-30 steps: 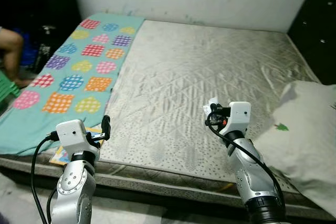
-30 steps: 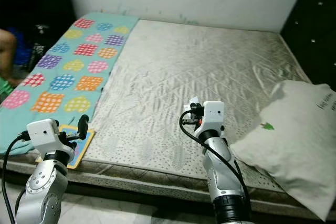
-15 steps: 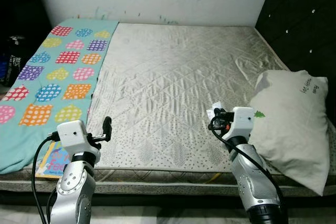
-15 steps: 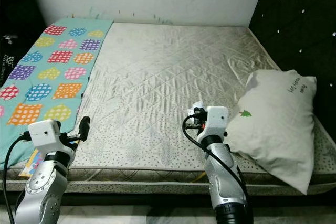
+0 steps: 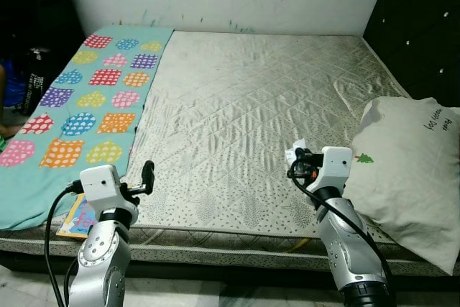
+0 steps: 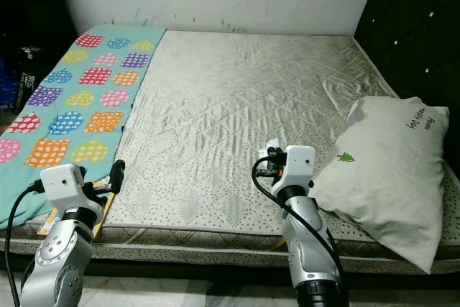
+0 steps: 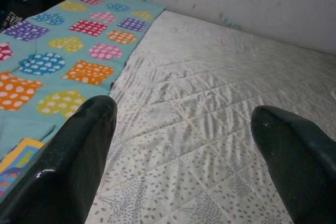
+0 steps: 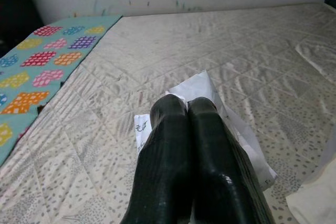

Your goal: Clean up the room

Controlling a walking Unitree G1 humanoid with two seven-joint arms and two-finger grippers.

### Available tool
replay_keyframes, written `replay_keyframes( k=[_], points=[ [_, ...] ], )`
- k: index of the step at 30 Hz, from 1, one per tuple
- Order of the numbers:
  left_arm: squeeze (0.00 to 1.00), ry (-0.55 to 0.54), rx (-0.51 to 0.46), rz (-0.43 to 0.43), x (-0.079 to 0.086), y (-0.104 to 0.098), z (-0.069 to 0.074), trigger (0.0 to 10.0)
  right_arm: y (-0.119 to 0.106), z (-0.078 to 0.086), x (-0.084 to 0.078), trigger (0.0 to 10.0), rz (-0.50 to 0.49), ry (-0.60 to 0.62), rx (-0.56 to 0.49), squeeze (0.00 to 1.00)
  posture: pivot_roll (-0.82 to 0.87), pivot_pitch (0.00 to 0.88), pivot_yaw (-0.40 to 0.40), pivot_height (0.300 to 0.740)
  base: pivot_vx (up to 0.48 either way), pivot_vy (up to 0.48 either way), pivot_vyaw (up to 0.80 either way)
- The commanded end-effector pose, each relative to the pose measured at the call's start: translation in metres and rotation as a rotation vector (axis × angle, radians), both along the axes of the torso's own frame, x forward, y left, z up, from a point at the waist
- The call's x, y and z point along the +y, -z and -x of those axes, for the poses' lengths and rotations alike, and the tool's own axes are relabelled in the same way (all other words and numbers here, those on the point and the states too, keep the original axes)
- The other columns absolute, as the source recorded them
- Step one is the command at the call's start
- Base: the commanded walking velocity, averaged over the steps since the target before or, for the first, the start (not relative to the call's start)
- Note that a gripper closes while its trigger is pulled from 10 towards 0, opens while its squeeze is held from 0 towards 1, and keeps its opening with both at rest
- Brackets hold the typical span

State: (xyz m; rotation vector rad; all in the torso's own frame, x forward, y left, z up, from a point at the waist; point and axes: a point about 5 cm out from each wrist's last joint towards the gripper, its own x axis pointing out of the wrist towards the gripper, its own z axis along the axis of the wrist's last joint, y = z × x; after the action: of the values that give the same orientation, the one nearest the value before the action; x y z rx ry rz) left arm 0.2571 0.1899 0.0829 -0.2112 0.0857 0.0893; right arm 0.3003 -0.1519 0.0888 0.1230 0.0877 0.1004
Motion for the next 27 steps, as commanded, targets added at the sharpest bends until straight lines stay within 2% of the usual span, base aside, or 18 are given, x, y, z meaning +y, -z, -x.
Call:
replay_keyframes(
  k=[1,7,27],
  points=[
    [0.0,0.004,-0.005,-0.007,0.0017,-0.0027,-0.0012,10.0,-0.0052,-0.0004,-0.0012,10.0,0.003,0.007,-0.015,0.0,-0.08,0.0,0.037,0.74,0.0,0.0,0.0],
    [0.0,0.007,-0.005,-0.009,0.0021,-0.003,-0.0018,10.0,-0.0049,-0.0005,-0.0015,10.0,0.004,0.01,-0.009,0.0,-0.08,0.0,0.039,0.74,0.0,0.0,0.0],
    [0.0,0.014,-0.012,-0.012,-0.0001,-0.0043,-0.0033,10.0,-0.0054,-0.0023,-0.0026,10.0,0.018,-0.001,-0.008,0.0,-0.08,0.0,0.031,0.74,0.0,0.359,0.0]
  ],
)
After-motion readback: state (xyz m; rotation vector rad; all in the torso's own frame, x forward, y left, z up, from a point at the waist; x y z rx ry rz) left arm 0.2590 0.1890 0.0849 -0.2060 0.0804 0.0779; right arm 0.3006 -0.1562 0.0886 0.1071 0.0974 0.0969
